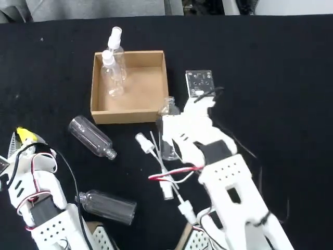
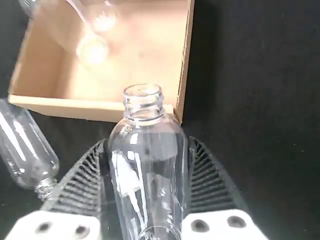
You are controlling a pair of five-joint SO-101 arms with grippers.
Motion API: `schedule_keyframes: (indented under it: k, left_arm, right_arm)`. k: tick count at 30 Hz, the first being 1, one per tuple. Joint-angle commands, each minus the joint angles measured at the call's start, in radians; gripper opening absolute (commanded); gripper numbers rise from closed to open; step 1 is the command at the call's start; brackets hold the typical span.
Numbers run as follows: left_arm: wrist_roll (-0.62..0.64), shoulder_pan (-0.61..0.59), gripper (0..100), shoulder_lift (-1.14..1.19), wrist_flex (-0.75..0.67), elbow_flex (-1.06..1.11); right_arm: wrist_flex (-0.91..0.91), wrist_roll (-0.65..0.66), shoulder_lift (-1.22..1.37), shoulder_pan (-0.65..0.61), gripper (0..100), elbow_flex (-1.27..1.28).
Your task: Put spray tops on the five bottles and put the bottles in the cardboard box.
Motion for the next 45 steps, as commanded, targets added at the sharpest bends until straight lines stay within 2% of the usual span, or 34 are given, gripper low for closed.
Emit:
schedule_keyframes:
  k: [1, 6, 11, 16, 23, 32, 34, 39, 45]
  left_arm:
    - [-0.011, 0.001, 3, -0.012, 0.0, 0.024]
    - [-0.005, 0.002, 3, -0.012, 0.0, 0.024]
    - [-0.003, 0.102, 3, -0.012, 0.009, 0.024]
    - [-0.003, 0.177, 3, -0.012, 0.041, 0.015]
    - [-0.002, 0.278, 3, -0.012, 0.046, 0.022]
    - [-0.002, 0.343, 3, -0.012, 0.054, -0.025]
    - [-0.002, 0.38, 3, -0.012, 0.118, -0.076]
    - [0.04, 0.503, 3, -0.012, 0.391, -0.257]
    - [0.061, 0.624, 3, 0.034, 0.505, -0.407]
  right_arm:
    - [0.029, 0.025, -0.088, -0.017, 1.1, -0.019]
    - [0.046, 0.029, -0.128, -0.009, 1.1, -0.012]
    - [0.04, 0.031, -0.179, 0.038, 1.1, 0.008]
    - [0.04, 0.041, -0.252, 0.138, 1.1, 0.059]
    - [0.038, 0.269, -0.375, 0.239, 1.1, 0.163]
    - [0.038, 0.232, -0.576, 0.315, 1.2, 0.26]
    - [0.04, 0.229, -0.613, 0.315, 1.2, 0.282]
    - [0.038, 0.229, -0.68, 0.315, 1.2, 0.318]
    - [0.038, 0.221, -0.71, 0.385, 1.2, 0.323]
